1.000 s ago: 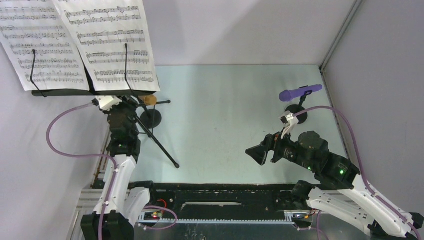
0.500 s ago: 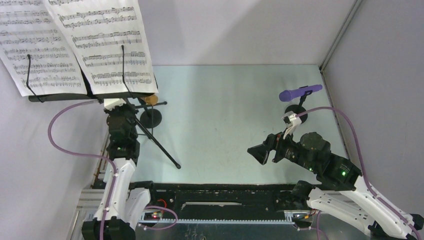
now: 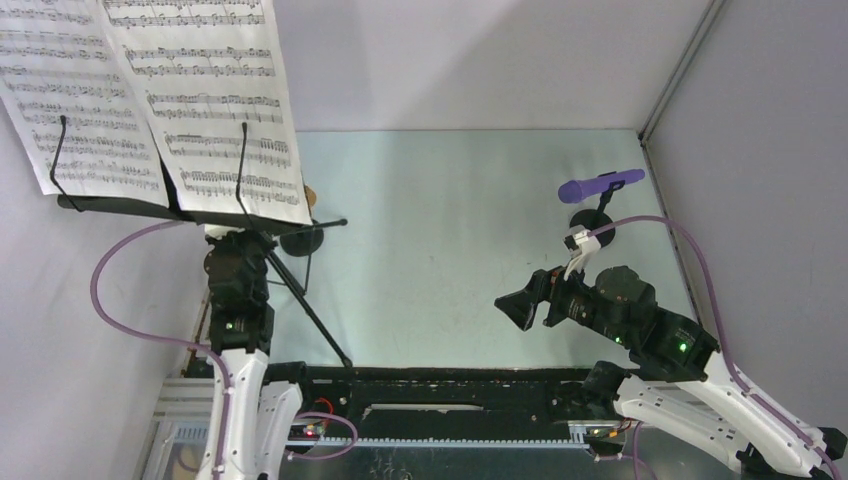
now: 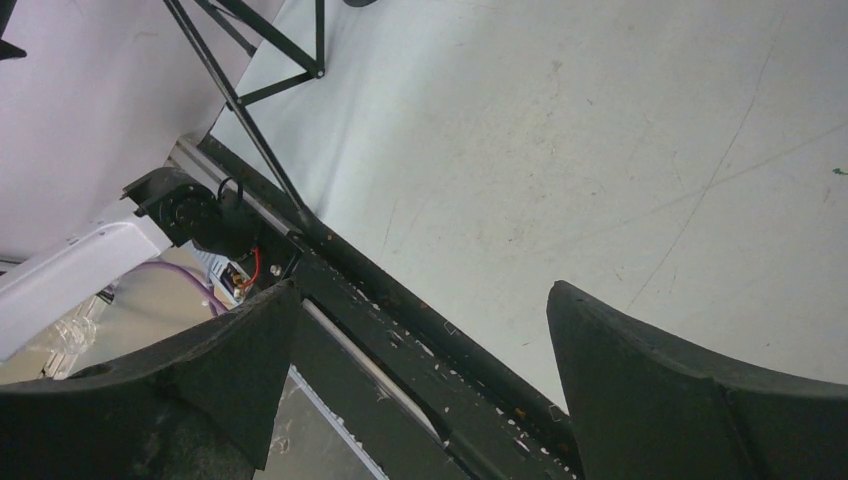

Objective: Pack up the instrument practice props

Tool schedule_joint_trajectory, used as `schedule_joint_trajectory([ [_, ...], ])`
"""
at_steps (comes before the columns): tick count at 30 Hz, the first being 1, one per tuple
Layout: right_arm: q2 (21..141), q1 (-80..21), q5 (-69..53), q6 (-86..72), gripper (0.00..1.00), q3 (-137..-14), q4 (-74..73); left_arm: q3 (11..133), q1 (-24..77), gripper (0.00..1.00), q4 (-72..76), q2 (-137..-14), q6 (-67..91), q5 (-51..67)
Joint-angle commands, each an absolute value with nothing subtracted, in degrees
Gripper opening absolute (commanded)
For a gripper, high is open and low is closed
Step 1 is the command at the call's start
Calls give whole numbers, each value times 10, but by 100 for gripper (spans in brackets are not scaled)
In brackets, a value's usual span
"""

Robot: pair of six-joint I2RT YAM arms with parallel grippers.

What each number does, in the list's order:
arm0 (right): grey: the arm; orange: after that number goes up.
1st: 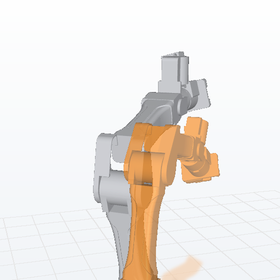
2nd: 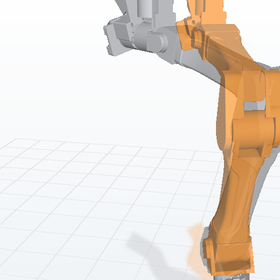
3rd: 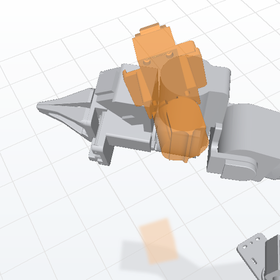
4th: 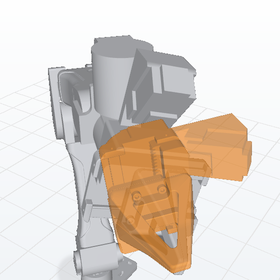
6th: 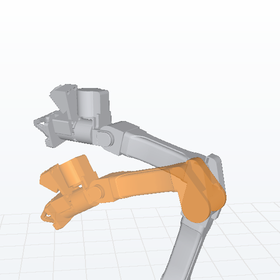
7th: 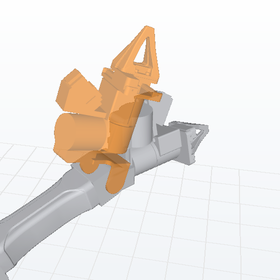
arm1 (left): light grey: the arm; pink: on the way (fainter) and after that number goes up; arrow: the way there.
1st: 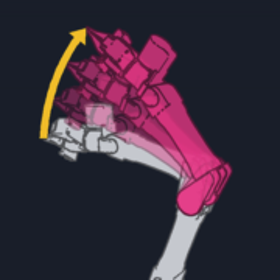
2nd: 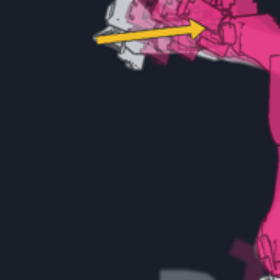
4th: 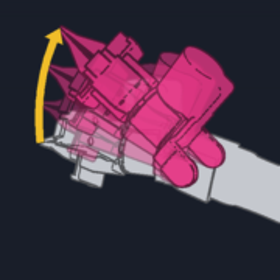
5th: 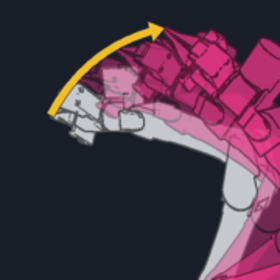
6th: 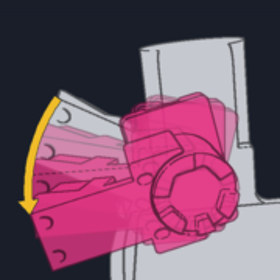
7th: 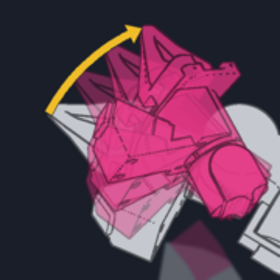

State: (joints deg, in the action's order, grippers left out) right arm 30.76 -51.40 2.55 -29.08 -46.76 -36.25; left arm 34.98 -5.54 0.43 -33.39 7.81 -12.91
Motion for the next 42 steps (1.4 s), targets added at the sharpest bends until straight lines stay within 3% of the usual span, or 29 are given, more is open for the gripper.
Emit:
schedule_joint_trajectory([
  [1, 303, -517, 32, -291, 100, -465, -354, 387, -45, 0, 6, -280, 135, -59],
  [17, 280, -517, 32, -301, 100, -452, -357, 388, 33, 0, -53, -164, 107, 57],
  [26, 268, -517, 41, -310, 100, -446, -363, 395, 68, 0, -60, -174, 153, 7],
  [42, 265, -517, 55, -319, 100, -445, -374, 476, 246, 0, 13, -305, 133, -149],
])
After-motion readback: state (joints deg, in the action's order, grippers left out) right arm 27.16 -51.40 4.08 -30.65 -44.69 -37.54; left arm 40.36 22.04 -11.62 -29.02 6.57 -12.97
